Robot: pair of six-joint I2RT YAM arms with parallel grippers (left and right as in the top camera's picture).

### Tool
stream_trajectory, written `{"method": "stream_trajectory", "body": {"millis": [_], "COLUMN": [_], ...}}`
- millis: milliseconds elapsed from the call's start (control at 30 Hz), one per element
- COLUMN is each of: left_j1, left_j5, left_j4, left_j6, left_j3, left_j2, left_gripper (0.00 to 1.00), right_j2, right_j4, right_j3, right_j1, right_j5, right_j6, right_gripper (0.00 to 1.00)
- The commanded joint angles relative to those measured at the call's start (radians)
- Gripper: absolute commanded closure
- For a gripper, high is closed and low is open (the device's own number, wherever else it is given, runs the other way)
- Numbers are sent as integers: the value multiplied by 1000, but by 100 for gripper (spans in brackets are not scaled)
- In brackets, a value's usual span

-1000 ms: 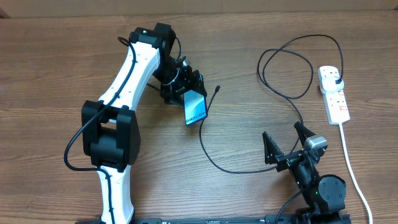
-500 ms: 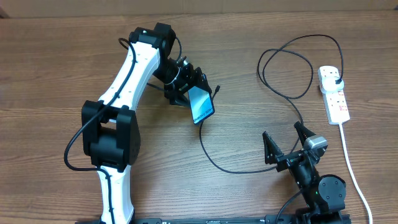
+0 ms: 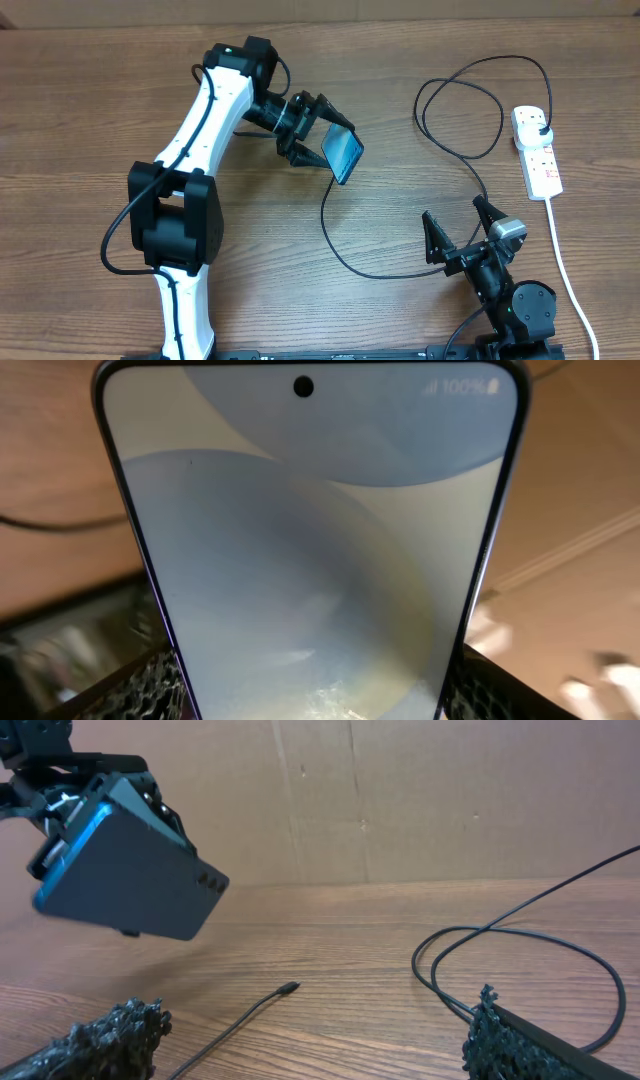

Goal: Plug charger to phone and switch on socket
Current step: 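Raise the phone upright with the left gripper toward the table center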

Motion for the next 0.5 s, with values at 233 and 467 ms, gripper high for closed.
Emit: {"method": "stream_trajectory", "body": {"millis": [233, 467], "left_j1": [65, 100], "left_j5": [233, 240], "left_j4": [-45, -48], "left_j6": [-152, -203], "left_j3": [31, 31], "left_j2": [1, 1], "left_gripper": [37, 39], "right_j2": [-11, -11], "right_j4": [6, 6], "right_j3": [-11, -11], "right_j1": [-5, -5], "right_j5": [1, 1], "right_j6": [2, 2], "right_gripper": [0, 0]}}
